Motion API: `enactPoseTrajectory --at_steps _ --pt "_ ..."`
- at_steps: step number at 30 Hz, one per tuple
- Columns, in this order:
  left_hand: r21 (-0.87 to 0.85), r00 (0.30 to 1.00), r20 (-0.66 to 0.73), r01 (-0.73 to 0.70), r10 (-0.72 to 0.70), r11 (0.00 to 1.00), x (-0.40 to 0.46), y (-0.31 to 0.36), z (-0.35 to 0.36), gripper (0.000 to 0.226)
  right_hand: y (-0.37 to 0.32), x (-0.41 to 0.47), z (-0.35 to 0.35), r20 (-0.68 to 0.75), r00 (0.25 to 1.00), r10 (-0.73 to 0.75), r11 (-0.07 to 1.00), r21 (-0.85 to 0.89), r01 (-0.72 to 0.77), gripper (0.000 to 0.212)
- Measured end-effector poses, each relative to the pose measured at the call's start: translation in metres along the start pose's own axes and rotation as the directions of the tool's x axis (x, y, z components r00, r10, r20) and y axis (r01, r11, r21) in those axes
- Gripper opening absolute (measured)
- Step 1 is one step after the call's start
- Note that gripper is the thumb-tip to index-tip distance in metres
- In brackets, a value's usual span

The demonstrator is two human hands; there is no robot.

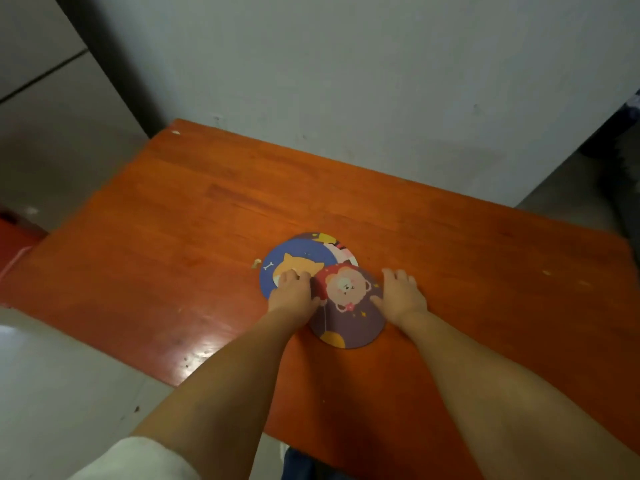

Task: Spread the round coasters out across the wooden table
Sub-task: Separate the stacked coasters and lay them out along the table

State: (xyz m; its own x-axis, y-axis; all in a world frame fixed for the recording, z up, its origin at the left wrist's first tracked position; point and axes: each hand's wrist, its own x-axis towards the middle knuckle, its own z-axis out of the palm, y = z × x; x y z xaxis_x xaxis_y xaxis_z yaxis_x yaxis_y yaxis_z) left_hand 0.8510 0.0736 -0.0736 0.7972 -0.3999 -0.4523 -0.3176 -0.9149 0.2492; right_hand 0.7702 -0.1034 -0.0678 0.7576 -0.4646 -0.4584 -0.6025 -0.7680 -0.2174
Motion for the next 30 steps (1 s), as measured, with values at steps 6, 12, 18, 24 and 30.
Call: enactPoseTrajectory --at_steps 6,12,18,24,30 --pt "0.027 0.995 -0.022 0.094 -0.094 0.995 0.01 0.023 0.004 0.049 -0.003 0.017 0.008 -0.018 0.999 -0.037 0.998 0.051 0.037 0.058" --pt "-0.066 0.983 -0.004 0.181 -0.181 0.981 0.017 0.026 0.002 0.049 -0.007 0.019 0.012 -0.038 0.999 0.005 0.99 0.141 0.001 0.042" --pt "-0.126 0.992 -0.008 0.127 -0.129 0.984 0.002 0.018 0.007 0.038 -0.002 0.02 0.007 0.087 0.987 0.132 0.946 0.287 -0.151 0.009" --pt "-0.399 0.988 0.032 0.154 -0.154 0.904 -0.01 0.005 -0.017 0.03 -0.009 0.016 -0.008 0.103 0.99 0.098 0.915 0.382 -0.13 0.007" --pt "-0.53 0.975 -0.064 0.147 -0.213 0.835 -0.02 -0.024 -0.055 0.04 -0.046 0.017 -0.026 0.149 0.989 0.011 0.849 0.521 -0.088 0.024"
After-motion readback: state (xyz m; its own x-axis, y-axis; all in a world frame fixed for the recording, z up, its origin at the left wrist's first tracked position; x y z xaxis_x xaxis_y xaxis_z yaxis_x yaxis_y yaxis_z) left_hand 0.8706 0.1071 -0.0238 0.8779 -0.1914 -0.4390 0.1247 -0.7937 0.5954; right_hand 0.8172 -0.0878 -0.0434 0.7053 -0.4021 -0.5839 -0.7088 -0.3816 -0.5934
